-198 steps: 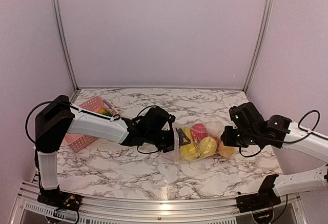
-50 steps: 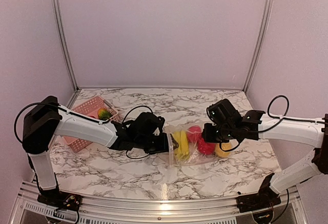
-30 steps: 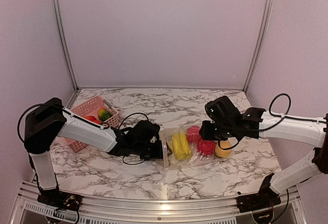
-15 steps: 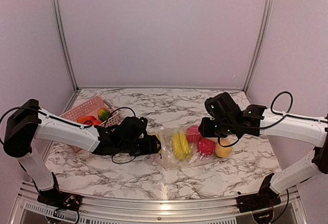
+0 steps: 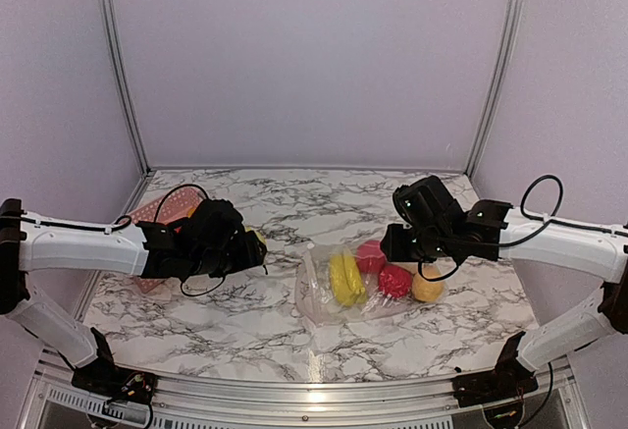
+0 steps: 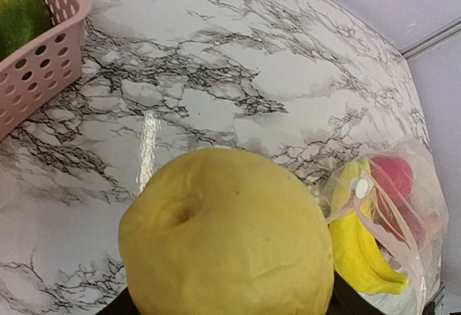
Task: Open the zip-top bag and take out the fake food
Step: Place the fake fruit in the bin.
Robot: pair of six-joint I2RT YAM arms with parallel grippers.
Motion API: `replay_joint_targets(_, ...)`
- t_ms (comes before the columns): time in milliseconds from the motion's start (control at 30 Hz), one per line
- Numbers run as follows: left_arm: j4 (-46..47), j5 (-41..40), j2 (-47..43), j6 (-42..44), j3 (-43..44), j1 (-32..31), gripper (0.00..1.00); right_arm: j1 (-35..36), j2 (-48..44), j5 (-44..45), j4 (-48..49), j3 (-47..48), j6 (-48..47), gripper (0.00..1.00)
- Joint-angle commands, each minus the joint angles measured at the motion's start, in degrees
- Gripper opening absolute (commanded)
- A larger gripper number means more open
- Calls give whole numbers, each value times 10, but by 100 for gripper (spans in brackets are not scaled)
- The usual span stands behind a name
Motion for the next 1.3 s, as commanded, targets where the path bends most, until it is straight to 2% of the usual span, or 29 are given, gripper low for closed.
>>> replay_joint_targets(0,-54,-39,-53,23,-6,57,63,4,-20,10,-11,11,-6,31)
replay_joint_targets(333,-72,19,-112,59,-22,264,63,4,-35,9,-14,7,-5,31)
replay_joint_targets(567,-43,89,-99,75,-31,376,64,6,-39,4,-10,4,-6,31)
replay_joint_targets(800,-35,100,-37,85,5,402,69,6,-44,5,-10,4,-4,31)
replay_joint_targets(933,-36,91,-30,88,13,412,79,7,-51,8,-13,3,-4,31)
replay_joint_targets(1100,-42,87,-41,105,16,413,98,7,-56,12,-17,1,-3,31)
replay_joint_targets(1267,-38,102,-63,111,5,410,99,7,-55,14,-17,1,-3,32)
